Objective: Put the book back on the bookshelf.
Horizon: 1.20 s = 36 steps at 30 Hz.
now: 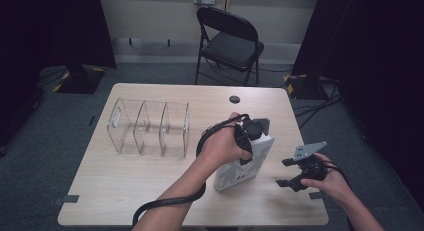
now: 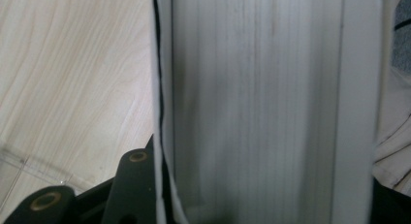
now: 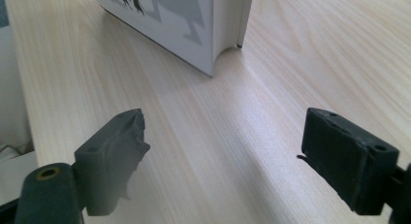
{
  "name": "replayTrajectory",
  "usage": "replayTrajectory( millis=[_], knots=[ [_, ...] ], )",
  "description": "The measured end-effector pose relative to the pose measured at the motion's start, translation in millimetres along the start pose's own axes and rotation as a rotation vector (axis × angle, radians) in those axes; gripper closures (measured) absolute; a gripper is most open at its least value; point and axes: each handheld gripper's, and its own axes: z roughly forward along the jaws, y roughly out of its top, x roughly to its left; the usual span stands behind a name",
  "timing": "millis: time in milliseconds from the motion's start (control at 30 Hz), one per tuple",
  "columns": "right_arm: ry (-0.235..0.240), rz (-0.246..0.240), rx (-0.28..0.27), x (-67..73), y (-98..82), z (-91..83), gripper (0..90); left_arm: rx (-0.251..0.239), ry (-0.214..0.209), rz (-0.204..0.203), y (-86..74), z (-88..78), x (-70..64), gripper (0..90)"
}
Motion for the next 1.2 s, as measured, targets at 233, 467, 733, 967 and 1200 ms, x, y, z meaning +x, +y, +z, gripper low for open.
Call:
replayTrajectory(
  millis=[233, 467, 733, 967, 1200],
  knots=[
    [-0.039, 0.027, -0.002, 3.1, -8.4, 17.5, 14.8, 0.001, -0.001, -0.023, -5.1, -8.0, 3.5, 52.9],
    [-0.023, 0.043, -0.014, 8.0, -16.0, 29.3, 14.9, -0.007, 0.006, -0.045, -11.3, -10.7, 7.1, 52.9],
    [-0.042, 0.043, -0.007, 13.9, -23.0, 44.1, 14.9, 0.001, 0.027, -0.053, -22.2, -4.9, 10.3, 52.8],
    [-0.066, 0.036, -0.003, 16.6, -26.0, 50.8, 14.7, -0.024, 0.029, -0.028, -31.9, -1.3, 12.0, 52.6],
    [-0.081, 0.038, 0.003, 19.2, -27.6, 54.1, 14.7, -0.034, 0.025, 0.002, -36.6, -0.9, 10.3, 51.3]
  ],
)
